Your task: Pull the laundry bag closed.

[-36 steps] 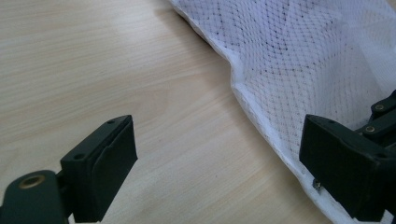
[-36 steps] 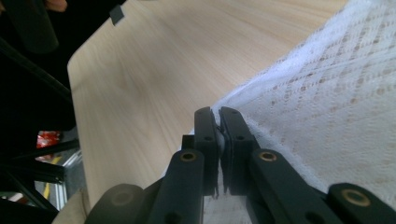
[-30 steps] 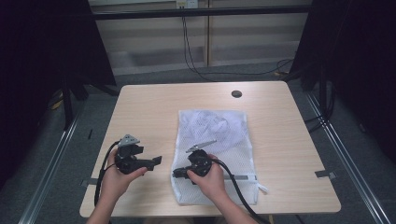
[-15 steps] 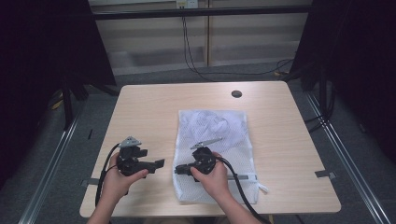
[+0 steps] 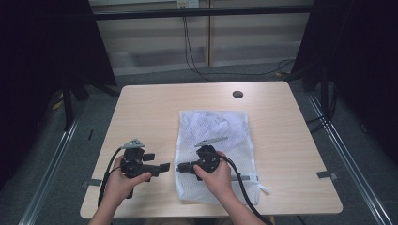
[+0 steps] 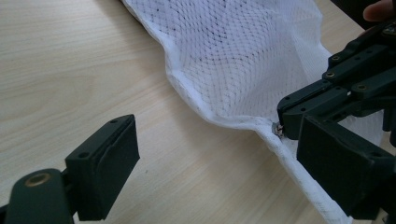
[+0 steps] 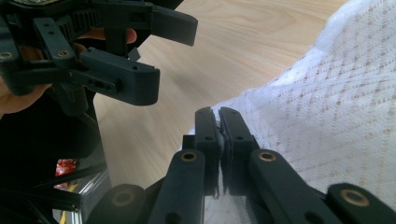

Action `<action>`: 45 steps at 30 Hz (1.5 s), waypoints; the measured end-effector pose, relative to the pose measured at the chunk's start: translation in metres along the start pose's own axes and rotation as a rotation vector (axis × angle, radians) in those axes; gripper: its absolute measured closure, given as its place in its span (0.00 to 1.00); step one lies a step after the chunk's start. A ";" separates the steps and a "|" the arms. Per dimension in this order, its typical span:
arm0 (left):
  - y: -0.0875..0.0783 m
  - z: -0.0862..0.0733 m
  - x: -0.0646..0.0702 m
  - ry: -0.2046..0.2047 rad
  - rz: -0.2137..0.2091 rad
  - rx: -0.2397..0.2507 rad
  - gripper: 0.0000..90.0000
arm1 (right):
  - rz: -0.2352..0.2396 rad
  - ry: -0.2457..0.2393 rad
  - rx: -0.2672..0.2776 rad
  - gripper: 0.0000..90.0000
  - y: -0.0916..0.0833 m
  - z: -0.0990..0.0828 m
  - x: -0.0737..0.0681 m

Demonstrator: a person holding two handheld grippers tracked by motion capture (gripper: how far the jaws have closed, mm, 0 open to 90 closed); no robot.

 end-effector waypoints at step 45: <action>0.037 -0.009 0.034 0.025 -0.113 -0.113 0.29 | 0.019 0.005 0.063 0.97 -0.010 0.008 -0.004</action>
Point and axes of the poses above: each handheld gripper's, and its own axes: y roughly forward along the jaws, z roughly out of its top, x roughly to its right, the point moved 7 cm from there along y, roughly forward along the jaws, and after that the axes turned 7 degrees about -x, right-handed, at the moved point
